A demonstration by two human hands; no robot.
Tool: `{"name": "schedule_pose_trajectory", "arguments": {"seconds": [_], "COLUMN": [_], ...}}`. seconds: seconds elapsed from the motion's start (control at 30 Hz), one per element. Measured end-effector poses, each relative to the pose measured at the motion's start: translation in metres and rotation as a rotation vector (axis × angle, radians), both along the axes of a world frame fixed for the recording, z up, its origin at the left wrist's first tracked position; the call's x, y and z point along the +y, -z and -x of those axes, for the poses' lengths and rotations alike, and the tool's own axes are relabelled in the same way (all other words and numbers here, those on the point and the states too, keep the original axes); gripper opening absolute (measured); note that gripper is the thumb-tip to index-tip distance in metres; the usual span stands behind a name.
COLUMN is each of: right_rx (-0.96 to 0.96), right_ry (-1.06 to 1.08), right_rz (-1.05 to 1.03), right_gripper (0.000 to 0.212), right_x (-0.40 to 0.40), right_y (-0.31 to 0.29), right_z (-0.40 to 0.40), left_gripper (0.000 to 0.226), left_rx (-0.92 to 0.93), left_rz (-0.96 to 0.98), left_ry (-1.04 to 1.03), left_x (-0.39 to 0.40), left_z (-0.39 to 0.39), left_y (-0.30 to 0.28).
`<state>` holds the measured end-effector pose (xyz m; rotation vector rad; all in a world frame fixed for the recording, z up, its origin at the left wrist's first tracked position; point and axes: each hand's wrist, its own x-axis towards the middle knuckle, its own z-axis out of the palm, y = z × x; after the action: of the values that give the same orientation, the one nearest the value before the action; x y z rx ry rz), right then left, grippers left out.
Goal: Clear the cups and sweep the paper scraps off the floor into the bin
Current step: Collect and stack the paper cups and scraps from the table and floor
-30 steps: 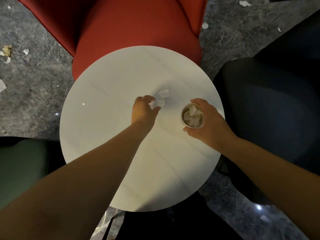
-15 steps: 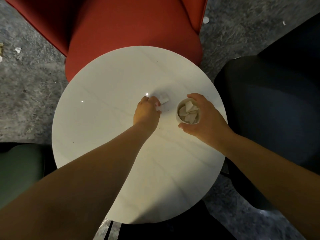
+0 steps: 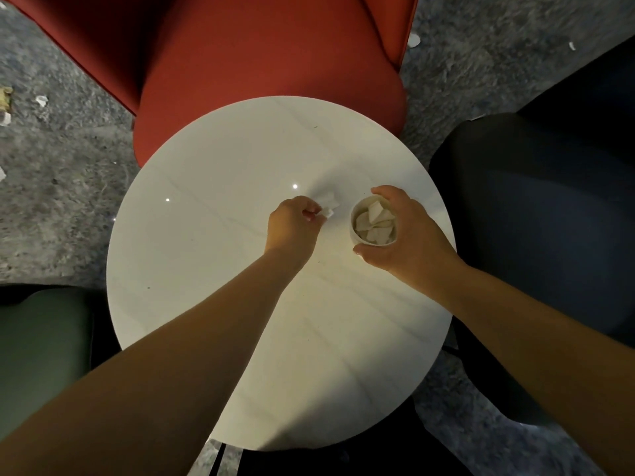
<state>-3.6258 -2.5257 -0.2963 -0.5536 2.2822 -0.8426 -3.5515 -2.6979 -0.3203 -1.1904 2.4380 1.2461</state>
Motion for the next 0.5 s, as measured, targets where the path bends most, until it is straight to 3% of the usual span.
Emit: {"name": "schedule_pose_trajectory", "arguments": {"seconds": [0.13,0.2,0.33,0.5], "right_rx": [0.013,0.018,0.033,0.007], "right_ry": [-0.005,0.004,0.023,0.055], "right_rz": [0.0,0.01,0.039,0.049], "right_gripper": [0.09,0.09,0.09,0.09], "right_x": [-0.001,-0.002,-0.004,0.0], "right_y": [-0.003,-0.004,-0.004,-0.005], "right_z": [0.0,-0.001,-0.002,-0.003], "left_gripper": [0.014,0.012,0.017,0.021], "left_rx": [0.287,0.362,0.331,0.247], "left_rz": [-0.08,-0.118,-0.135,-0.051], "left_ry": [-0.203,-0.179,-0.006,-0.238], "left_x": [0.018,0.027,0.037,0.011], "left_z": [0.005,0.005,0.003,0.006], "left_y": [-0.044,-0.064,-0.074,-0.043]}}
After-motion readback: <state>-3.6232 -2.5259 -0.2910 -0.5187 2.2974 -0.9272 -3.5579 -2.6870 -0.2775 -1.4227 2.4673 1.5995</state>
